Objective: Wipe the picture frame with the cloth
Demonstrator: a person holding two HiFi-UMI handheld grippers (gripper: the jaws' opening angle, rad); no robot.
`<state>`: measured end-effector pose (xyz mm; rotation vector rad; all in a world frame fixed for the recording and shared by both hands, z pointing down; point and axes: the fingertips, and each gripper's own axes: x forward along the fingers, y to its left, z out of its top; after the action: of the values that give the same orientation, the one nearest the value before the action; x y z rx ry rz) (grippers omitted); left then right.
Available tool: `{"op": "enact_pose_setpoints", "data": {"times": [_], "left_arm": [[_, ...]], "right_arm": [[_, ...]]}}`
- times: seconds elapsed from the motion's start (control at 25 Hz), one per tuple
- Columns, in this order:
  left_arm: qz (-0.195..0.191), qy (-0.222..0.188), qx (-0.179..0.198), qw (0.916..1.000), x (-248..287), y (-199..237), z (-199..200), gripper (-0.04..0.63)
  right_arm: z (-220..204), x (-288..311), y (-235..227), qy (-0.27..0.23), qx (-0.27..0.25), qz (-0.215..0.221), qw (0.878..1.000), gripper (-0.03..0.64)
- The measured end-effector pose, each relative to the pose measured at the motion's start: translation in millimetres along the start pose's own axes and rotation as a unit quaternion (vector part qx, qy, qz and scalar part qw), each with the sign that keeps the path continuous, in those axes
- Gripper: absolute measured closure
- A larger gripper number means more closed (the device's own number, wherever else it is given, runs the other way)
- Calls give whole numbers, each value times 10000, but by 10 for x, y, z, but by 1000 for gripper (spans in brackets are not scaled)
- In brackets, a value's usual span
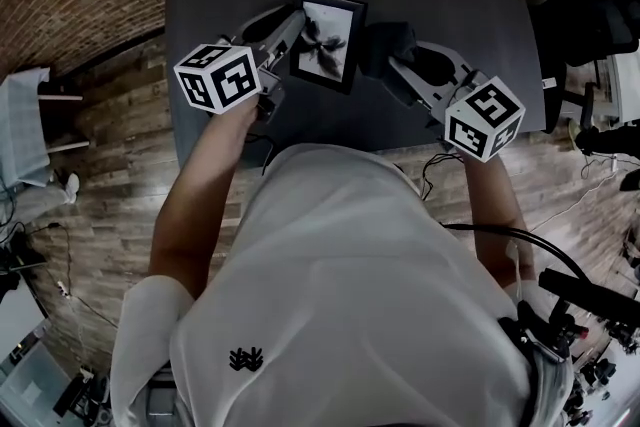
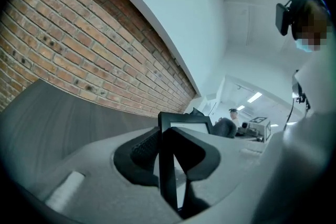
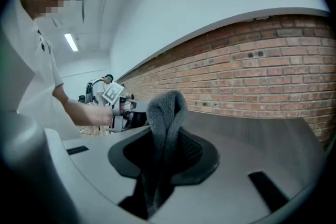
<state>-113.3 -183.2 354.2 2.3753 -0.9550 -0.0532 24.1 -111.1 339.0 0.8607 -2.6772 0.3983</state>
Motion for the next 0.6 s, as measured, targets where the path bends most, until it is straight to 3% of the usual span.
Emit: {"op": "enact_pose_setpoints", "data": {"times": [0.16,0.32,0.6], "left_arm": [[-382,88,173,9991,-2,-166,-59,518],[-824,159,298,9960,41,-365,-99,518],[-1105,49,207,9936,115,-452,-34,518]], "right_arm": [[359,-127,-194,-467,26,65,9989,512],[609,-173,-134,-847,366,835,9922,512],[352,-76,33,-672,994,1692,9782,512]]}}
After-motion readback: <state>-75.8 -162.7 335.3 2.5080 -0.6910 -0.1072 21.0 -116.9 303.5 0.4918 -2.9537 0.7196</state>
